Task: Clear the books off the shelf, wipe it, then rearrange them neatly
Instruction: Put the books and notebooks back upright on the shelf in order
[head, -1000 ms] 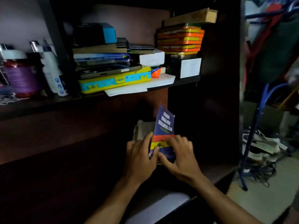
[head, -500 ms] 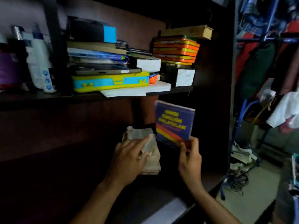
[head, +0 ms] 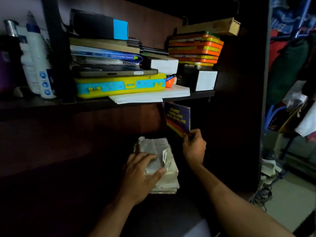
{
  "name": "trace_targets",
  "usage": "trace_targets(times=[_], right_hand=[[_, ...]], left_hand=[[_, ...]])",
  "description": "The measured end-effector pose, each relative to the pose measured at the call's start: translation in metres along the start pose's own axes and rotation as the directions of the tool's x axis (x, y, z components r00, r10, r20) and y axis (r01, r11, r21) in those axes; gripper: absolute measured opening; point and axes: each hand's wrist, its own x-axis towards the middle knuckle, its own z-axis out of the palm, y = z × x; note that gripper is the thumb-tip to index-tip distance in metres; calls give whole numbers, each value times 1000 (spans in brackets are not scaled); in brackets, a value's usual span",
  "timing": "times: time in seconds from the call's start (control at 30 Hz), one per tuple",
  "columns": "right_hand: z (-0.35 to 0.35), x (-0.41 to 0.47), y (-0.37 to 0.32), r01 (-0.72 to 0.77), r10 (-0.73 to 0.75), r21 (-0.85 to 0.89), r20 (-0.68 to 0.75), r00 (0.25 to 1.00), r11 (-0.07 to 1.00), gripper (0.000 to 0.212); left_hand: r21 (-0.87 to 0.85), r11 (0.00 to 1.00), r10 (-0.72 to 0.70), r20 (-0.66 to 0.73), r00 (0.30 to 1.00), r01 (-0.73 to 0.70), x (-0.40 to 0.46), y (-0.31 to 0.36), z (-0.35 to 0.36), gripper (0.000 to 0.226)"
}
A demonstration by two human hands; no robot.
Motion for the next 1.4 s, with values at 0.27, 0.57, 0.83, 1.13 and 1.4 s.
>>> trace_targets(times=[0.27,0.57,0.83,1.13,1.4], right_hand=[[12,15,10,-117,116,-3,136,984,993,28],[5,9,7,-97,64,123,251,966,988,51],[-34,-53,-11,-28,5,44,445,896,999,26],[-55,-61,-21,37,-230,271,727,648,962,43],[-54,-58,-21,-42,-249,347,748,616,937,48]], left_hand=[[18,1000,-4,36,999,4,-1,0,-2,62],[-30,1000,9,18,1000,-8,-2,1,-1,58],[301,854,-478,127,869,425,-1,3,-12,89],[164,883,-440,-30,897,439,0,12,-24,89],[-302,906,-357,-165,919,298,-6,25,-12,66]])
